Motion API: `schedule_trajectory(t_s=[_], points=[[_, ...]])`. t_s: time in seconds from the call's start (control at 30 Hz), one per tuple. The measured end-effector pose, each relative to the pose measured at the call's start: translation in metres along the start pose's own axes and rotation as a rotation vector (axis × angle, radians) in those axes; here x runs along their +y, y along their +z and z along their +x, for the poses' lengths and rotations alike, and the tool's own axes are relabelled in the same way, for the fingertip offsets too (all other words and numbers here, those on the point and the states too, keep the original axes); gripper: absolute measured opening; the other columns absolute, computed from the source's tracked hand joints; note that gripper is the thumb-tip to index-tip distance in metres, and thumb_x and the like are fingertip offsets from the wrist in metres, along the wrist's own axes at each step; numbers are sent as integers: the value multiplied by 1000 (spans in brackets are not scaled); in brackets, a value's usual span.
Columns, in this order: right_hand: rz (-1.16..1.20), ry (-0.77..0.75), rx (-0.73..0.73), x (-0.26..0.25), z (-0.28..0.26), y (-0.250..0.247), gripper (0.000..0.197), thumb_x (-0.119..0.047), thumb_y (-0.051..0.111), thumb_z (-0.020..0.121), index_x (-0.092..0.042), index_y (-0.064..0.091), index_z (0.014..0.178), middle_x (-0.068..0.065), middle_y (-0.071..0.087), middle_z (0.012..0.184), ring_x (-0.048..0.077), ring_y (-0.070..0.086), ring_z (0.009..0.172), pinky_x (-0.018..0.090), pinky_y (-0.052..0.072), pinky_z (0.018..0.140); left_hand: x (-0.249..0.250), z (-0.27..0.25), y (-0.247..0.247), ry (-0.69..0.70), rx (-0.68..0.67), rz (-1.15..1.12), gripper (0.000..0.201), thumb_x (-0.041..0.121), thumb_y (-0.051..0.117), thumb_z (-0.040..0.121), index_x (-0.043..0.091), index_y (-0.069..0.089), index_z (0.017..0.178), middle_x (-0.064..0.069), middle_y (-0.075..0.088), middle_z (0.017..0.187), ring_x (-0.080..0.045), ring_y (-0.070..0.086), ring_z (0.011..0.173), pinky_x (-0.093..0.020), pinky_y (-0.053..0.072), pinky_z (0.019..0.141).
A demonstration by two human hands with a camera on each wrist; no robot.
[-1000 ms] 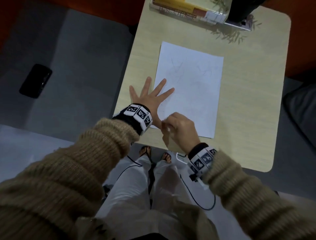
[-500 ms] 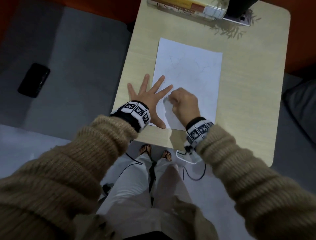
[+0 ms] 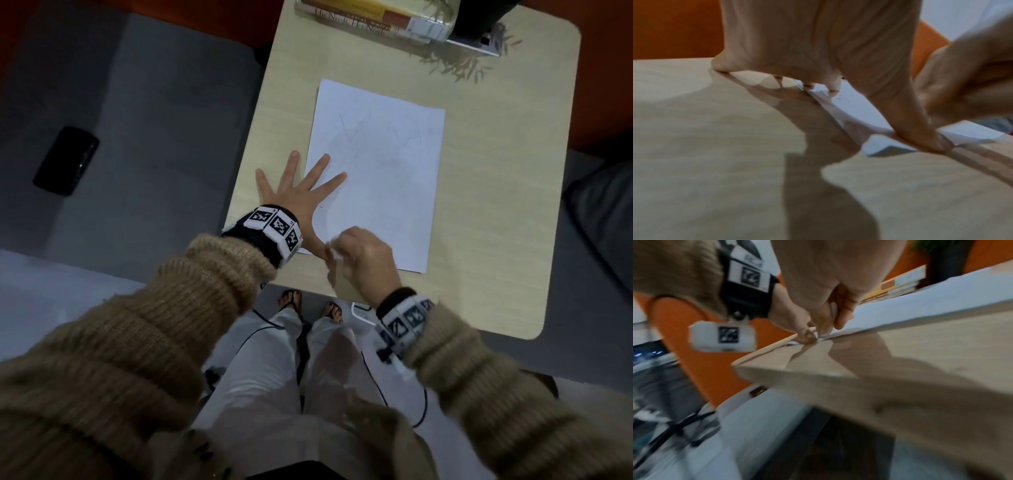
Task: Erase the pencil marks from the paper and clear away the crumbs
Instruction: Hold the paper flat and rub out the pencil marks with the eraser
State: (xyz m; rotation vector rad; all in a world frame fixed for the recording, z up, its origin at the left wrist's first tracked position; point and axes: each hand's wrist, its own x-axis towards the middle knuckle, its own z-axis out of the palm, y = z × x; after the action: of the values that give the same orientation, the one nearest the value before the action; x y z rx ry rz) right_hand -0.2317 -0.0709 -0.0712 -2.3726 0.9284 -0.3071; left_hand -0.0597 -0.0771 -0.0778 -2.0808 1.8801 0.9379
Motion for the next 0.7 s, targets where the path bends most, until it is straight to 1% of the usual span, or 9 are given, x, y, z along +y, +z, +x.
schedule_trajectory(t_s=[0.03,0.1,0.13,0.27,0.3,0.37,0.43,0.57,0.7], points=[[-31,32,31,9,13,-3,11,2,55,67,-5,63,63,11,59,62,25,54,56,30,44,45,0,0,-1,1,-2,-1,137,74,76,41,54,-15,140,20,-32,151,-29,-33,140,-79,-8,99],[-90,105,188,29,44,-7,18,15,63,62,-2,60,60,13,58,60,27,54,53,32,47,43,0,-1,-1,-2,0,-7,136,71,78,43,54,-15,141,20,-32,151,-29,-34,140,-79,-9,99],[-85,113,205,31,48,-7,19,17,63,61,-2,60,60,13,58,59,28,55,53,33,47,43,0,-1,-1,-3,2,-7,136,71,78,43,54,-14,141,21,-32,151,-29,-34,140,-79,-9,99],[-48,32,44,3,2,6,12,8,60,64,-4,61,63,11,58,63,26,53,57,33,45,44,0,-1,2,-1,12,-4,136,77,74,39,54,-14,141,21,-31,152,-29,-33,140,-79,-8,99],[-36,61,40,4,-2,2,11,7,60,64,-4,61,63,11,58,63,26,54,57,33,46,44,0,-1,0,-2,10,1,136,77,74,40,54,-15,141,21,-32,151,-29,-33,140,-78,-7,100],[-34,198,158,26,11,-13,11,11,62,66,0,60,66,15,59,65,29,56,58,34,47,48,2,-3,-6,-14,-17,7,135,71,78,44,54,-15,141,21,-33,151,-28,-33,140,-77,-8,100],[-80,318,234,52,26,-34,7,5,64,76,0,60,72,19,60,70,32,57,61,35,45,52,4,-6,-9,-46,-38,31,136,66,81,46,53,-16,141,19,-32,152,-29,-32,141,-77,-9,100],[-93,299,76,65,27,-46,9,-4,61,84,-2,59,76,17,58,76,30,54,65,31,37,55,32,0,-15,-33,2,162,132,71,76,50,43,-9,147,11,-26,156,-31,-31,141,-76,-13,99],[-33,330,125,66,27,-42,15,-7,61,85,-1,56,73,16,54,75,26,50,63,30,30,52,64,21,-13,76,6,70,128,74,69,56,38,-11,149,12,-24,157,-27,-26,144,-71,-7,108]])
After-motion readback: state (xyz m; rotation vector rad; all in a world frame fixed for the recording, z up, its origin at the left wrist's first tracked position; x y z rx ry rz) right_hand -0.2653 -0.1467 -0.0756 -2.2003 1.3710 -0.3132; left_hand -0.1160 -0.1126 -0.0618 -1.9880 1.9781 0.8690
